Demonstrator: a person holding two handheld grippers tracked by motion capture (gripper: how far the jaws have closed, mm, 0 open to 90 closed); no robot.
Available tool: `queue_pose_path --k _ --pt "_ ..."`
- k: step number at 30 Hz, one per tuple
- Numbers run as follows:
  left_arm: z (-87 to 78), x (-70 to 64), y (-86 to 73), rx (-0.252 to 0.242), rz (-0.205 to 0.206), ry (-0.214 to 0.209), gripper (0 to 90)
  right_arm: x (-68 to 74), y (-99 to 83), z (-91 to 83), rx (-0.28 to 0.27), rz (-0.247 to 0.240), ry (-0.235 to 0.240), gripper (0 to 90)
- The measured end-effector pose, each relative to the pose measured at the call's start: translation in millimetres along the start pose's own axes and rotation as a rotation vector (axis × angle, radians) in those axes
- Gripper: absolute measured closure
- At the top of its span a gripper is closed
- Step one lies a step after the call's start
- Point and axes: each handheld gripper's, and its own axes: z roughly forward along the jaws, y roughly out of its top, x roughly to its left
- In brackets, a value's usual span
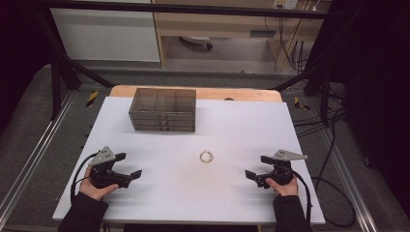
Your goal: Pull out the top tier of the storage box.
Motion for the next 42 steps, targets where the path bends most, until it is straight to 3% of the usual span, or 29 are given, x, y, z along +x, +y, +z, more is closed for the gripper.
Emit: queue_pose_path --k 24,42 --pt "-0.3 -1.9 13.7 0.0 0.058 0.019 1.7 1.0 0.5 -0.6 0.005 -0.009 -0.008 1.1" --pt "3.4 -4.9 26.7 0.033 0.153 0.059 1.7 1.4 0.3 0.3 0.012 -0.009 -0.007 1.1"
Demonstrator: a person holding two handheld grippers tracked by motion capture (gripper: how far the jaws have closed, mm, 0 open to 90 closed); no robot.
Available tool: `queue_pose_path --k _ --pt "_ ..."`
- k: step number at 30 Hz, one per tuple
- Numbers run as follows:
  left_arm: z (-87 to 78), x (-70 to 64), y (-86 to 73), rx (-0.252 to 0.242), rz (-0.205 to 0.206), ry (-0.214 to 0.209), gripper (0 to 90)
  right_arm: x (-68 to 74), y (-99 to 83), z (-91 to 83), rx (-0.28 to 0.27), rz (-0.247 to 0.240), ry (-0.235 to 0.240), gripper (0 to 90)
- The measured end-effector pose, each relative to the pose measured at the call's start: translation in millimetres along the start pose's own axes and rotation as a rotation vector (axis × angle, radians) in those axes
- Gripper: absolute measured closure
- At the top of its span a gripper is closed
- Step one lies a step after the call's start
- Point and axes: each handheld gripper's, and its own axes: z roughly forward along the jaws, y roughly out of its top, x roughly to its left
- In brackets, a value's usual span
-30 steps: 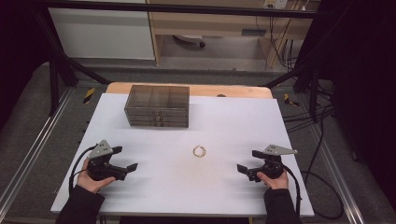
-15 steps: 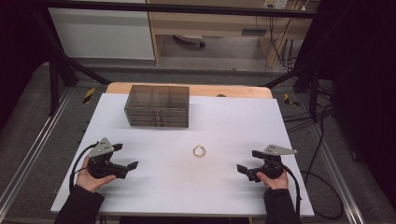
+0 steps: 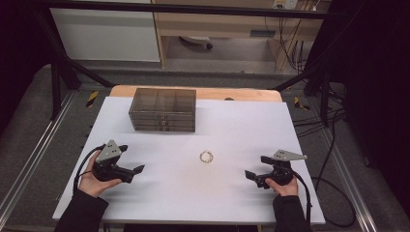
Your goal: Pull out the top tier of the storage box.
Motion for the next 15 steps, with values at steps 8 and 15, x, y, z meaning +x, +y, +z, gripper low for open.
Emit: queue_pose_path --k 8,15 --pt "1.6 -0.9 7.4 0.017 0.053 0.024 1.8 -0.1 0.1 -0.1 0.0 -0.005 -0.003 1.2" --pt "3.6 -0.8 15.2 0.026 0.093 0.035 1.8 0.3 0.0 0.1 0.004 -0.004 -0.004 1.2"
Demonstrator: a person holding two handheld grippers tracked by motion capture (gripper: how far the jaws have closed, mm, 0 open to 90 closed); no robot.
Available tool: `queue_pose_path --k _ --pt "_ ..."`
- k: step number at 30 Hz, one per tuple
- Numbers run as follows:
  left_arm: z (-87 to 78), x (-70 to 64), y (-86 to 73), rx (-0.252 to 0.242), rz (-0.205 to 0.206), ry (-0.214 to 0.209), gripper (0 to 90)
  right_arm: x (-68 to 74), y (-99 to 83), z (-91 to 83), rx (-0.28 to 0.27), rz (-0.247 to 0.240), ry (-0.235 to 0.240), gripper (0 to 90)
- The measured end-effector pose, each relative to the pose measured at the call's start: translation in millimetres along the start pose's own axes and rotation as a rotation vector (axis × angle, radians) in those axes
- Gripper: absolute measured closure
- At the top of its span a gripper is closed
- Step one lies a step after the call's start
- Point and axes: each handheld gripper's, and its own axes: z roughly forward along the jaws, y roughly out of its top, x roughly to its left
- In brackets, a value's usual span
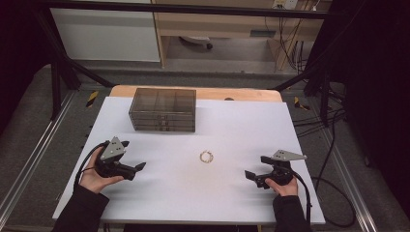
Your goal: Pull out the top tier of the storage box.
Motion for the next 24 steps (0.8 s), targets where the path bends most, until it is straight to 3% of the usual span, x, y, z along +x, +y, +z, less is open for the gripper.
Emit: queue_pose_path --k 24 --pt "18.1 -4.7 20.7 0.054 0.185 0.072 2.5 0.0 -0.2 0.4 0.006 -0.003 -0.005 1.2"
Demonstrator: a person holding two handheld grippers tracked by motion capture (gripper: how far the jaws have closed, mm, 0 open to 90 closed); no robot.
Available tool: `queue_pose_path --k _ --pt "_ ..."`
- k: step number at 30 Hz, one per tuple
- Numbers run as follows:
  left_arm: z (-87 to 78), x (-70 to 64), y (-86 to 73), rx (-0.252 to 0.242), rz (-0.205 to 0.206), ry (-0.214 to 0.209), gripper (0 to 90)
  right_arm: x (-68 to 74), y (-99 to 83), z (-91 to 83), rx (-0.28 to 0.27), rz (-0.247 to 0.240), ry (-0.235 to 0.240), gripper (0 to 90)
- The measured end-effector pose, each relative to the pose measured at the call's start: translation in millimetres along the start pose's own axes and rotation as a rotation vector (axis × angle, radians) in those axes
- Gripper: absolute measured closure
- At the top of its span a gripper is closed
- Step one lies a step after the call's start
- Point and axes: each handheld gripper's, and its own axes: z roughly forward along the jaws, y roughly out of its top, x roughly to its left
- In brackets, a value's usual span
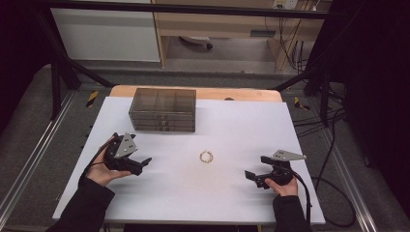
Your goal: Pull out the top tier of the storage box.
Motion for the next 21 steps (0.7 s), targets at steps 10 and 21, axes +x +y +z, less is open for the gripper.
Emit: queue_pose_path --k 10,21 --pt "9.7 -2.7 10.2 0.028 0.103 0.041 2.6 0.0 0.0 0.0 0.001 0.0 0.0 1.2" --pt "21.0 -4.6 18.2 0.035 0.199 0.094 2.5 -0.2 -0.1 0.4 0.002 -0.001 -0.001 1.3"
